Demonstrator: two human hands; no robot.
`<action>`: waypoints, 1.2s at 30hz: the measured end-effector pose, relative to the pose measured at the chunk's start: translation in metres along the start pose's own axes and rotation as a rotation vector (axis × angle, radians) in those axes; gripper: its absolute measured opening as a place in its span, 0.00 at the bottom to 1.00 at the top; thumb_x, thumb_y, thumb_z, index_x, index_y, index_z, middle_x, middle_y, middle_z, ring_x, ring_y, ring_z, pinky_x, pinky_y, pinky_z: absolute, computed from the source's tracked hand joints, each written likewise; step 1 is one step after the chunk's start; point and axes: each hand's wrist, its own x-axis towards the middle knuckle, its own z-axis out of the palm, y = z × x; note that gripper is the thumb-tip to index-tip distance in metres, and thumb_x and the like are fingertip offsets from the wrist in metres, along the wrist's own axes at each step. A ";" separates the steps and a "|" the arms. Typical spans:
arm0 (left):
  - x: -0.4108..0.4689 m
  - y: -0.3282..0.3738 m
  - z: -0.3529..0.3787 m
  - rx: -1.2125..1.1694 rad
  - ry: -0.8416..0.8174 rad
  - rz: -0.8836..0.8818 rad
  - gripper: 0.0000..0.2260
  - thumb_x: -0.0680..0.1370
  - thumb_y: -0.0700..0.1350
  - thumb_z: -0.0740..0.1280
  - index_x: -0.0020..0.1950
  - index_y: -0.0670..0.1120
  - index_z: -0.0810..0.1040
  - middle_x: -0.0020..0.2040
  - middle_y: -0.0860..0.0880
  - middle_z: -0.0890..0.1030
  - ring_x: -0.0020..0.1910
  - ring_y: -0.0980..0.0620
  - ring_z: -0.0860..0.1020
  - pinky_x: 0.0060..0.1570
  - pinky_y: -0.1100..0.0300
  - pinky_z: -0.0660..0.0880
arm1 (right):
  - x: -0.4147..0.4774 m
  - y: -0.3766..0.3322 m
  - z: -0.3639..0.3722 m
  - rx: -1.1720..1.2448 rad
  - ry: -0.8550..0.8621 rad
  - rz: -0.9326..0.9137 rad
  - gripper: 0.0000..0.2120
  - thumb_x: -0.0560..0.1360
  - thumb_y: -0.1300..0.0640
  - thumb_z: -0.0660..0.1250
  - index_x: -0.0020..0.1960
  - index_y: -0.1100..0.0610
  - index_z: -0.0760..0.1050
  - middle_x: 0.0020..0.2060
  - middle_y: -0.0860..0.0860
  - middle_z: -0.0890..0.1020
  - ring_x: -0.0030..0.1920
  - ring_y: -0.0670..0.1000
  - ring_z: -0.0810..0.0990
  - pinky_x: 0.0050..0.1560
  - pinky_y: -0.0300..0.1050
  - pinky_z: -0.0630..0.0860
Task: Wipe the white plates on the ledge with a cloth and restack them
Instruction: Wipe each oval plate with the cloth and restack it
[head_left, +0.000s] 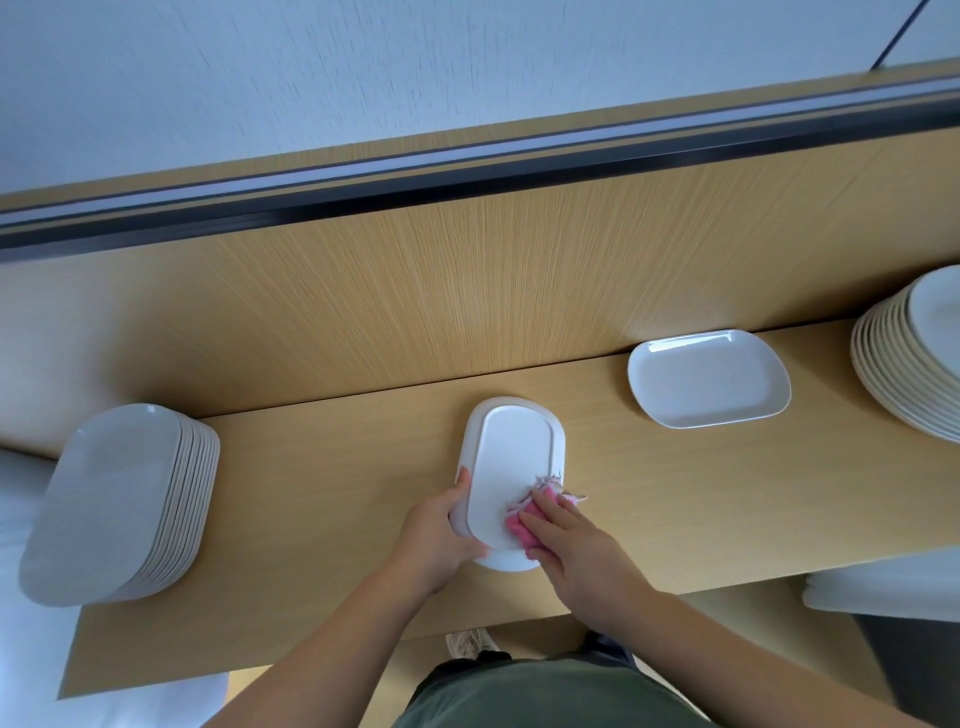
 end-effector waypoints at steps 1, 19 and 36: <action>0.000 0.001 0.000 0.002 -0.002 0.002 0.44 0.66 0.31 0.76 0.77 0.49 0.60 0.60 0.54 0.74 0.57 0.52 0.77 0.45 0.69 0.76 | -0.001 -0.001 -0.002 -0.047 0.046 -0.031 0.25 0.78 0.43 0.50 0.71 0.50 0.70 0.73 0.53 0.68 0.73 0.57 0.67 0.68 0.54 0.71; -0.002 0.013 0.002 0.150 -0.033 0.038 0.45 0.67 0.36 0.76 0.78 0.46 0.56 0.67 0.50 0.74 0.61 0.56 0.73 0.52 0.70 0.70 | 0.072 0.034 -0.009 -0.337 -0.160 0.019 0.53 0.60 0.34 0.08 0.79 0.53 0.34 0.78 0.53 0.38 0.76 0.58 0.31 0.77 0.57 0.46; 0.006 0.013 -0.005 0.134 -0.043 0.034 0.46 0.64 0.36 0.79 0.77 0.45 0.58 0.65 0.50 0.76 0.63 0.55 0.74 0.58 0.67 0.72 | 0.083 0.019 -0.035 -0.419 -0.203 -0.198 0.33 0.71 0.39 0.26 0.73 0.48 0.29 0.74 0.49 0.33 0.75 0.57 0.30 0.74 0.55 0.30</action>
